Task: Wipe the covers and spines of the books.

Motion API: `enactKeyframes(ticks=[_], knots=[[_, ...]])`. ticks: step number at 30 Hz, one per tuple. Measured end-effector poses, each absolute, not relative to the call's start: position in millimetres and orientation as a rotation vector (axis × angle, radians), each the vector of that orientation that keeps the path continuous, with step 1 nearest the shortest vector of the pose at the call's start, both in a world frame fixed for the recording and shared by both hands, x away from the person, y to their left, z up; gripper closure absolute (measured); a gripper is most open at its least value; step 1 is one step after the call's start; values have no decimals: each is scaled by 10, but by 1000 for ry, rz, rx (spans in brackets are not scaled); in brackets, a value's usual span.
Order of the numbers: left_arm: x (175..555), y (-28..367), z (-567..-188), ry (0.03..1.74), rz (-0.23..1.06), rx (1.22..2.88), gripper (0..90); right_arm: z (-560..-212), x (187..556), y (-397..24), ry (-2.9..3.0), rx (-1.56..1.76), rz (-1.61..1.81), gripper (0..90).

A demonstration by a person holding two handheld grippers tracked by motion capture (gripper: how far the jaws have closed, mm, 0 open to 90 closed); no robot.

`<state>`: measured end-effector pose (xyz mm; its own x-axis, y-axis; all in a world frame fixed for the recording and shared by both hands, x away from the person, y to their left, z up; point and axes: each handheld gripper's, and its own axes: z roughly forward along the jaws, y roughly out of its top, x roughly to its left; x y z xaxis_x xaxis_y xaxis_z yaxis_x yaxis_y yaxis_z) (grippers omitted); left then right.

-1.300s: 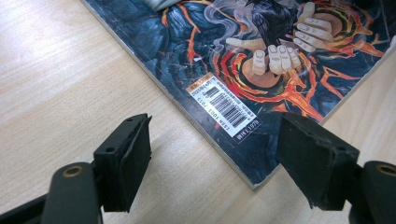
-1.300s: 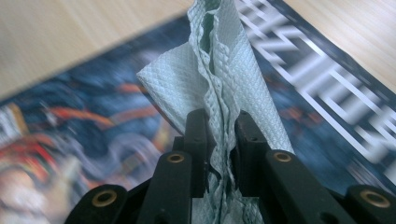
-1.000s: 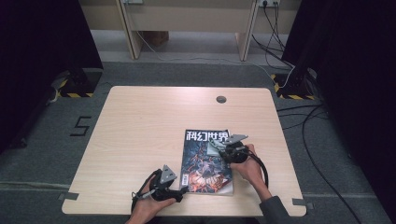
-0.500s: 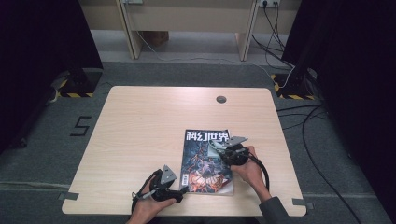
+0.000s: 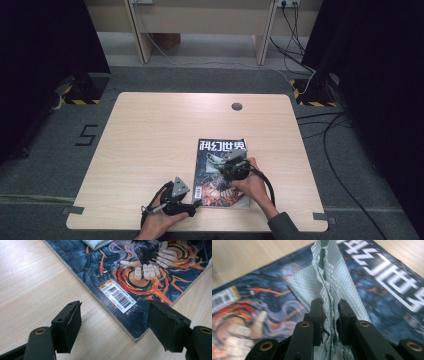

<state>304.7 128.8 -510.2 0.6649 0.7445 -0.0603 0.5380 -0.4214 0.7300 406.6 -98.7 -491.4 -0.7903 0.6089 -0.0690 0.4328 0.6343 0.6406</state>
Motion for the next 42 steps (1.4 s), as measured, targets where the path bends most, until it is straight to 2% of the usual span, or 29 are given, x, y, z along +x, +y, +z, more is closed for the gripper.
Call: enactKeyframes(ticks=[5,17,27,42], knots=[[3045,1287,-5100,981,357,2132,265,-4920,4006,-820,2605,802,926,775],[3039,1287,-5101,980,361,2129,269,-4926,3908,-741,2645,765,970,792],[3040,1289,-5104,982,358,2127,269,-4916,3912,-916,2642,816,967,814],[3040,1289,-5102,982,358,2128,269,-4877,3999,-1467,2533,993,916,832]])
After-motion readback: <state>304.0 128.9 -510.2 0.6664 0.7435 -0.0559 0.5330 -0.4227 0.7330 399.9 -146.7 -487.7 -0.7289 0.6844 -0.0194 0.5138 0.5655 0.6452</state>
